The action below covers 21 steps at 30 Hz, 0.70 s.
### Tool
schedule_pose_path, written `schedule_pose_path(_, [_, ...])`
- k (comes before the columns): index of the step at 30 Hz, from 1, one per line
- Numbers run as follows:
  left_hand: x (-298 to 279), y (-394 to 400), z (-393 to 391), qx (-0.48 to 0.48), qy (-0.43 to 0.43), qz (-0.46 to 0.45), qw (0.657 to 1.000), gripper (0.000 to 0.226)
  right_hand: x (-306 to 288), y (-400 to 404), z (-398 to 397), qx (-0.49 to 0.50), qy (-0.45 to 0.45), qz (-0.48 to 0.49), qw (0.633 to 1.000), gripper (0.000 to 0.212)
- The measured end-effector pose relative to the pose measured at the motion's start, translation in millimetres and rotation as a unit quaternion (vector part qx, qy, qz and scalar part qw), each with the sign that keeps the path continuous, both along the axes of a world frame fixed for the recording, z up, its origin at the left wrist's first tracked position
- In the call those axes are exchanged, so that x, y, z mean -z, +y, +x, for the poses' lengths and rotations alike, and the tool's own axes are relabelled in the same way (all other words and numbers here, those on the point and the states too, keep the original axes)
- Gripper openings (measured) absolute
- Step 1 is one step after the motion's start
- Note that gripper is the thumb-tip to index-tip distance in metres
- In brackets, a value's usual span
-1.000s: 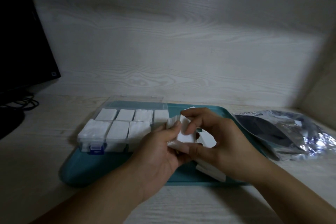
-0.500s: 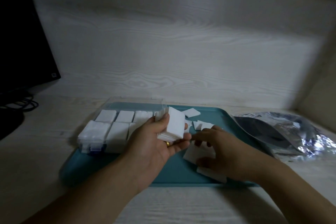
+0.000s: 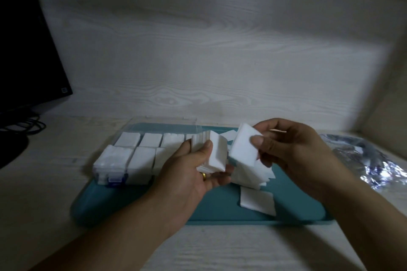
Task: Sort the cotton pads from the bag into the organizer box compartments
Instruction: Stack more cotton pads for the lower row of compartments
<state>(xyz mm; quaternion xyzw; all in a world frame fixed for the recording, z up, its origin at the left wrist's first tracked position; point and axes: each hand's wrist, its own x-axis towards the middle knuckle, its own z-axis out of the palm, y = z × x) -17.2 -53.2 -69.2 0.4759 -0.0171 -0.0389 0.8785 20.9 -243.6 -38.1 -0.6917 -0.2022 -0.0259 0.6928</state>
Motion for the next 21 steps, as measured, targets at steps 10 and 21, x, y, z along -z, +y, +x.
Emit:
schedule_pose_path(10, [7, -8, -5, 0.059, -0.001, 0.0, 0.998, 0.048, 21, 28, -9, 0.108, -0.082, -0.152, 0.979, 0.016])
schedule_pose_path(21, [3, -6, -5, 0.051, 0.012, -0.046, 0.998, 0.044, 18, 17, -12, 0.073, -0.17, -0.318, 0.93, 0.045])
